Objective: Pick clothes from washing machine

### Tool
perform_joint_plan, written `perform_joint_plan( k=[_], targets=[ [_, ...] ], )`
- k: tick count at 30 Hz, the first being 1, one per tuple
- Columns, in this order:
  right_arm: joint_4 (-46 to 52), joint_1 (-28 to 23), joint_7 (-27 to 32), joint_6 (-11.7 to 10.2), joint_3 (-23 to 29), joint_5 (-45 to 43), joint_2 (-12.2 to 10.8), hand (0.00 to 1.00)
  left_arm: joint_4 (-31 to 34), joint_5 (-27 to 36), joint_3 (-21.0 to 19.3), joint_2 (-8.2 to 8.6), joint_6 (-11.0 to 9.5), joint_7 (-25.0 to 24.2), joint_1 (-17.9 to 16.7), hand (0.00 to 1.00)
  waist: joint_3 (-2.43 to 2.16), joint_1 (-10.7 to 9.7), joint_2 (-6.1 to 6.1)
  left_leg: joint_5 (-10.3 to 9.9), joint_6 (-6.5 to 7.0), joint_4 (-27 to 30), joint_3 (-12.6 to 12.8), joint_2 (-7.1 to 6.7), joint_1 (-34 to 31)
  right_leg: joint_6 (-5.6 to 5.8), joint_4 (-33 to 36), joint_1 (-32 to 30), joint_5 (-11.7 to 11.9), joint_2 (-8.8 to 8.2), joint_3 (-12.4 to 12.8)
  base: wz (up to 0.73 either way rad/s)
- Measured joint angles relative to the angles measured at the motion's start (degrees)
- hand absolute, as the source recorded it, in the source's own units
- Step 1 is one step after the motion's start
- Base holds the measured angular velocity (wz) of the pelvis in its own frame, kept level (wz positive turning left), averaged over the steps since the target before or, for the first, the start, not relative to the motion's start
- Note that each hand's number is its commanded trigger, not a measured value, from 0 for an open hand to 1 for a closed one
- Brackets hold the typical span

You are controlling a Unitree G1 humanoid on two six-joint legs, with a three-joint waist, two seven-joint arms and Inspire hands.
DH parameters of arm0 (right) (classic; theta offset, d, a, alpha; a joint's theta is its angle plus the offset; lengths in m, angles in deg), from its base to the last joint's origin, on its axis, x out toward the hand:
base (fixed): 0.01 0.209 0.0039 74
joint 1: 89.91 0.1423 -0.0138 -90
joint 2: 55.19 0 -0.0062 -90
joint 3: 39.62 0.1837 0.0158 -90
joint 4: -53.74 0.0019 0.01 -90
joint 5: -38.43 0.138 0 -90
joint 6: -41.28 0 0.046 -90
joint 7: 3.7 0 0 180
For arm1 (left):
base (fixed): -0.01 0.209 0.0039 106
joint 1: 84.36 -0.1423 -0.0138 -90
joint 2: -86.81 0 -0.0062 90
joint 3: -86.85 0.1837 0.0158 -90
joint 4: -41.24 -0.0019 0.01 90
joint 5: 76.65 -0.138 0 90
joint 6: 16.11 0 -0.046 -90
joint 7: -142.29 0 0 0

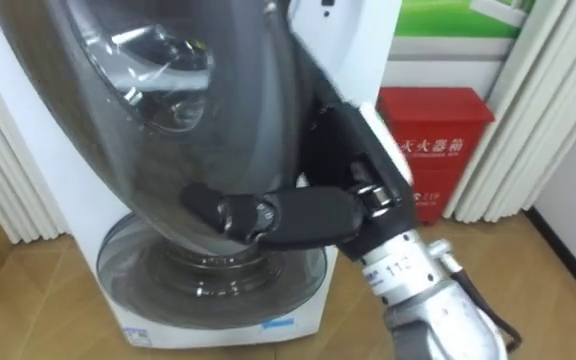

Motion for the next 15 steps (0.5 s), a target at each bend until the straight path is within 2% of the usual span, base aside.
perform_joint_plan(
  k=[1, 3, 4, 6, 7, 8, 9, 10, 11, 13, 15],
  targets=[
    [0.0, 0.0, -0.4, -0.1, -0.2, 0.3, 0.0, 0.00, 0.0, 0.1, -0.1, -0.06, 0.0, 0.0, 0.0, 0.00, -0.01, 0.4, -0.08, 0.1, -0.11, 0.0, -0.3, 0.14, -0.1, -0.14, 0.0, 0.0, -0.1, 0.00, -0.8, 0.13],
    [0.0, 0.3, -1.3, -0.2, -1.8, 0.7, 0.0, 0.00, -0.1, 0.5, -0.2, -0.48, 0.1, 0.0, -0.2, 0.00, -0.19, 1.1, -0.56, 0.6, -0.95, 0.2, -1.5, 0.55, -0.6, -0.81, 0.0, 0.0, -0.5, -0.02, -4.2, 0.12],
    [0.0, 0.5, -1.6, -0.2, -2.1, 0.7, 0.0, 0.00, -0.2, 0.5, -0.2, -0.46, 0.2, 0.0, -0.2, 0.00, -0.19, 1.2, -0.58, 0.6, -0.95, 0.5, -1.6, 0.71, -0.9, -0.96, 0.0, 0.1, -0.6, -0.04, -5.3, 0.13],
    [-0.4, 0.9, -3.0, -0.2, -2.9, 0.7, 0.0, 0.00, -0.4, 0.5, -0.4, -0.46, 0.2, -0.3, -0.2, 0.00, -0.18, 3.7, -0.59, 0.8, -1.31, 1.4, -2.6, 1.37, -1.4, -0.95, 0.0, 0.1, -1.0, 0.17, -8.0, 0.00],
    [-0.4, 1.1, -3.0, -0.2, -3.4, 0.7, 0.0, 0.00, -0.4, 0.5, -0.4, -0.46, 0.2, -0.3, -0.1, 0.00, -0.15, 4.0, -0.56, 0.9, -1.45, 2.0, -3.1, 1.44, -1.9, -0.19, -0.1, 0.1, -1.4, 0.22, -8.6, 0.15],
    [-0.6, 1.7, -3.5, 0.0, -4.3, 0.6, 0.0, 0.00, -0.3, 0.4, -0.6, -0.43, 0.2, -0.6, -0.1, 0.00, -0.07, 4.1, -0.36, 1.5, -2.46, 2.1, -3.9, 1.37, -2.9, 1.27, 0.1, 0.0, -2.3, 0.33, -9.5, 0.30],
    [-0.9, 2.2, -4.0, 0.2, -4.6, 0.5, 0.0, 0.00, -0.3, 0.4, -0.9, -0.42, 0.2, -0.8, -0.2, 0.00, -0.07, 4.2, -0.28, 1.5, -2.48, 2.0, -3.9, 1.27, -3.3, 2.09, 0.4, 0.0, -2.7, 0.39, -10.0, 0.36],
    [-1.6, 3.3, -5.2, 0.5, -5.5, 0.3, 0.1, 0.00, -0.3, 0.4, -2.4, -0.43, 0.2, -1.4, -0.4, 0.00, -0.06, 4.8, -0.37, 1.5, -2.46, 1.9, -3.7, 0.80, -4.3, 3.46, 1.0, -0.1, -3.5, 0.52, -10.5, 0.16],
    [-2.2, 4.7, -6.6, 1.0, -7.0, 0.4, 0.0, 0.00, -0.5, 0.4, -3.3, -0.53, 0.3, -1.8, -0.6, 0.00, -0.08, 6.2, -0.50, 1.5, -2.28, 2.1, -3.7, 0.17, -5.6, 4.10, 1.0, 0.0, -3.9, 0.65, -10.6, 0.07],
    [-2.8, 7.7, -9.6, 1.8, -10.7, 0.6, 0.1, 0.00, -0.5, 0.4, -4.9, -0.47, 0.4, -2.7, -1.1, 0.00, -0.33, 7.5, -0.89, 1.5, -2.12, 3.7, -3.6, -0.69, -7.3, 4.50, 1.0, 0.0, -4.1, 0.85, -11.1, 0.15],
    [-2.9, 10.8, -14.9, 2.9, -14.6, 0.6, 0.3, 0.00, -0.4, 0.3, -7.3, -0.04, 0.7, -4.2, -1.1, 0.00, -0.86, 9.0, -1.64, 1.5, -2.06, 4.1, -3.5, -1.17, -8.5, 4.76, 1.1, 0.2, -4.2, 0.87, -12.5, 0.44]
  ],
)
